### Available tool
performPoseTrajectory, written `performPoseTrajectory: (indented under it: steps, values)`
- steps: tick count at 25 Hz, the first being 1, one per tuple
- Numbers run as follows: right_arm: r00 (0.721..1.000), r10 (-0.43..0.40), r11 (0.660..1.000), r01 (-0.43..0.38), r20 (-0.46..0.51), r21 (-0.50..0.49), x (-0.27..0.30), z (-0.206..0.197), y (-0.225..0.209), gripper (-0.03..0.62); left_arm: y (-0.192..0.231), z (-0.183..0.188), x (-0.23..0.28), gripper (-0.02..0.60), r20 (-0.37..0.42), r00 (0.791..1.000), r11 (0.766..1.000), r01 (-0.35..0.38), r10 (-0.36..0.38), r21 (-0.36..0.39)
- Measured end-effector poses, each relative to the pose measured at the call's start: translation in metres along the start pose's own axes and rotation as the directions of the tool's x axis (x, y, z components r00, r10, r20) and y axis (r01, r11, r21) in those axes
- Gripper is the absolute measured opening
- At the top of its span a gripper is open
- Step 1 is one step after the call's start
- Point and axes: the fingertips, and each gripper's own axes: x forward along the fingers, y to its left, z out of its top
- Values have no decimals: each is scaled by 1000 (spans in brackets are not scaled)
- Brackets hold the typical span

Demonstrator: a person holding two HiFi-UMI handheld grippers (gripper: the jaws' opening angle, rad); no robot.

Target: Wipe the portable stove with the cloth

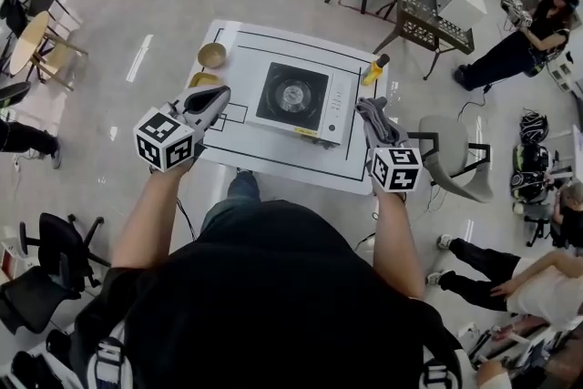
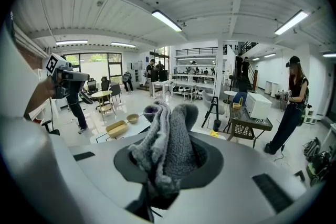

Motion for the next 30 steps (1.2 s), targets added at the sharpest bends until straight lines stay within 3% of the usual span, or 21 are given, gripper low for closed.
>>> performPoseTrajectory:
  steps: [16,30]
  values:
    - [992,-53,998,50,-118,-34,75,-17,4,107,73,-18,49,23,-43,997,998,64,-65,-21]
    - [952,-66,992,32,-298,-121,130,-96,13,107,125,-85,95,23,-112,991,997,63,-68,-51]
